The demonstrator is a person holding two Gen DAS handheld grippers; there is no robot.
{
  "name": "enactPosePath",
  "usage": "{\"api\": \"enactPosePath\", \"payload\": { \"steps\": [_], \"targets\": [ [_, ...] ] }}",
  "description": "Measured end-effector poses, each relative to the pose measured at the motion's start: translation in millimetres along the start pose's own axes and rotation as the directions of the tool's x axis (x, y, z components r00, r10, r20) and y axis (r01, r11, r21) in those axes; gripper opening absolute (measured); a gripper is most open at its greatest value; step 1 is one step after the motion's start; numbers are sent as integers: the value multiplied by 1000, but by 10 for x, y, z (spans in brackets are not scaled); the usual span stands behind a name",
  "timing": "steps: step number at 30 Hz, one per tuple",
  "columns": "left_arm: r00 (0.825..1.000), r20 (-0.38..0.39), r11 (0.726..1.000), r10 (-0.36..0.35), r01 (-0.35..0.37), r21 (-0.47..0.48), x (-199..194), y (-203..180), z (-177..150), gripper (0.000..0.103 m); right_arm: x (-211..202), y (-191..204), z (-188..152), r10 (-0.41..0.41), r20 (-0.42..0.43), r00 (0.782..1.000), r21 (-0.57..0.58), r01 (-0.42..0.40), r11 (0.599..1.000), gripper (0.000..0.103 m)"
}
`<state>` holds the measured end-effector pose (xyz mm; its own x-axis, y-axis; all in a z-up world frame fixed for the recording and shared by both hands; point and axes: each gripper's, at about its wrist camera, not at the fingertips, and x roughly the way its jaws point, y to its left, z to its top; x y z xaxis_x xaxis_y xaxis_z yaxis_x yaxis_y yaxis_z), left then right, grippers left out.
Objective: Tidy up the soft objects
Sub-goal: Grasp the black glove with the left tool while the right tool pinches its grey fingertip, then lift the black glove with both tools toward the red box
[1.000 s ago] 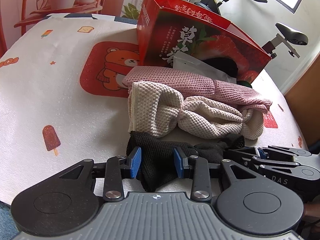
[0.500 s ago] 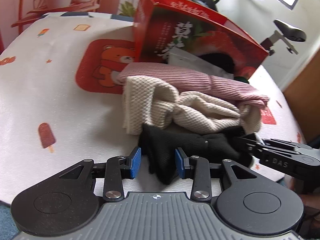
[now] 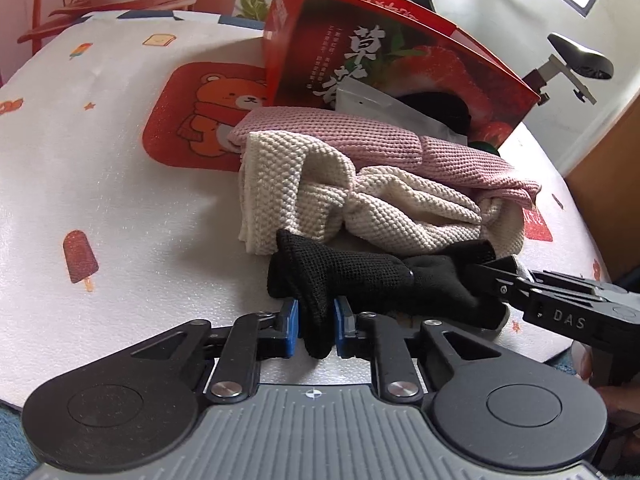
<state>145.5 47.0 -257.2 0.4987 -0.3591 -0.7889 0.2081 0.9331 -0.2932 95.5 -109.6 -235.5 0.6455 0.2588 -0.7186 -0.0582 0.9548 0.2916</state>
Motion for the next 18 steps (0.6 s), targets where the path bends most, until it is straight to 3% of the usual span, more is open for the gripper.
{"api": "enactPosePath", "payload": {
  "steps": [5,10,13,18],
  "targets": [
    [1000,2,1000,9,-9,8,1,-14,0,17,-48,24,-10,13,-4,1000,-15,-13,1000,40],
    [1000,5,1000,19,-19,17,0,-38,-3,18,-87,-11,-36,7,-24,1000,-6,-7,1000,46],
    [1000,6,999,24,-24,24,2,-49,-5,18,-95,-25,-58,14,-39,999,-8,-14,1000,45],
    [1000,9,999,24,-24,27,0,-54,-8,18,-79,-42,-69,31,-53,998,-2,-31,1000,25]
  ]
}}
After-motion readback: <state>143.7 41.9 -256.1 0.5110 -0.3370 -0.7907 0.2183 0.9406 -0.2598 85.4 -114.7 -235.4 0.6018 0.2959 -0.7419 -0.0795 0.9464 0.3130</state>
